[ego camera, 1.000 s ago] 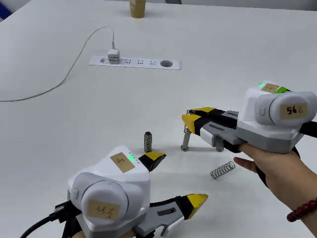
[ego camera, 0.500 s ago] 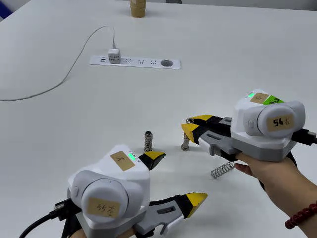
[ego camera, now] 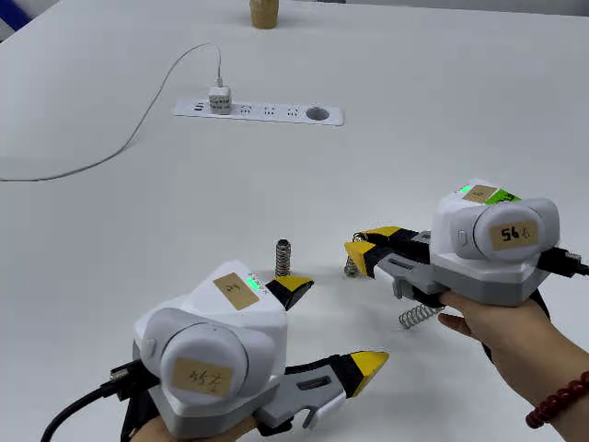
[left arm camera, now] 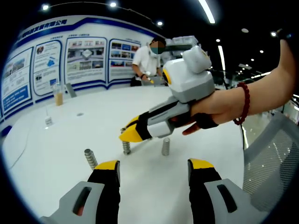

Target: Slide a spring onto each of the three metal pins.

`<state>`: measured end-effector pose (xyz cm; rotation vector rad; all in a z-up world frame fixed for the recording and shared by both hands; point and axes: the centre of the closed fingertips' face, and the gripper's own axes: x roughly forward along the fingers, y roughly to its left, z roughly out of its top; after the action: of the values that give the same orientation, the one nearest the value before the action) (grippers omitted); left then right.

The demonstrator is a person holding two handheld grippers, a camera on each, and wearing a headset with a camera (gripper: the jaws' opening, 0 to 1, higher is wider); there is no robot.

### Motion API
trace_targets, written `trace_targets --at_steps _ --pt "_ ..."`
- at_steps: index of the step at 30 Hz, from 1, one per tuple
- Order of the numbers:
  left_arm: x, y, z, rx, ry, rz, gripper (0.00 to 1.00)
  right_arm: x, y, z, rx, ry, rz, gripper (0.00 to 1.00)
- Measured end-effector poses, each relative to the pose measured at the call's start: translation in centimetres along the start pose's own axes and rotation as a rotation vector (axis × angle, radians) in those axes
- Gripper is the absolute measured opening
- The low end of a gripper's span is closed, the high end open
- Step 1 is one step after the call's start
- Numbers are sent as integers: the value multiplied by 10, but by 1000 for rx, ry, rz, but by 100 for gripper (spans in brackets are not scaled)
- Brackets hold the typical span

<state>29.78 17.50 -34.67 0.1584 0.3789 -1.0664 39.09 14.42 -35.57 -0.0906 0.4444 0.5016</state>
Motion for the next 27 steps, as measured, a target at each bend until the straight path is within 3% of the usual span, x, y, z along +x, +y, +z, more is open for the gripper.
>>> trace_targets --at_steps 18,22,27 --pt "0 -1 -1 11 8 -2 58 1 1 -9 54 24 -5 12" --pt "0 -1 -1 12 10 -1 58 0 2 -10 73 28 -2 21" --pt "0 -1 -1 10 10 1 58 -6 3 -6 99 20 3 22"
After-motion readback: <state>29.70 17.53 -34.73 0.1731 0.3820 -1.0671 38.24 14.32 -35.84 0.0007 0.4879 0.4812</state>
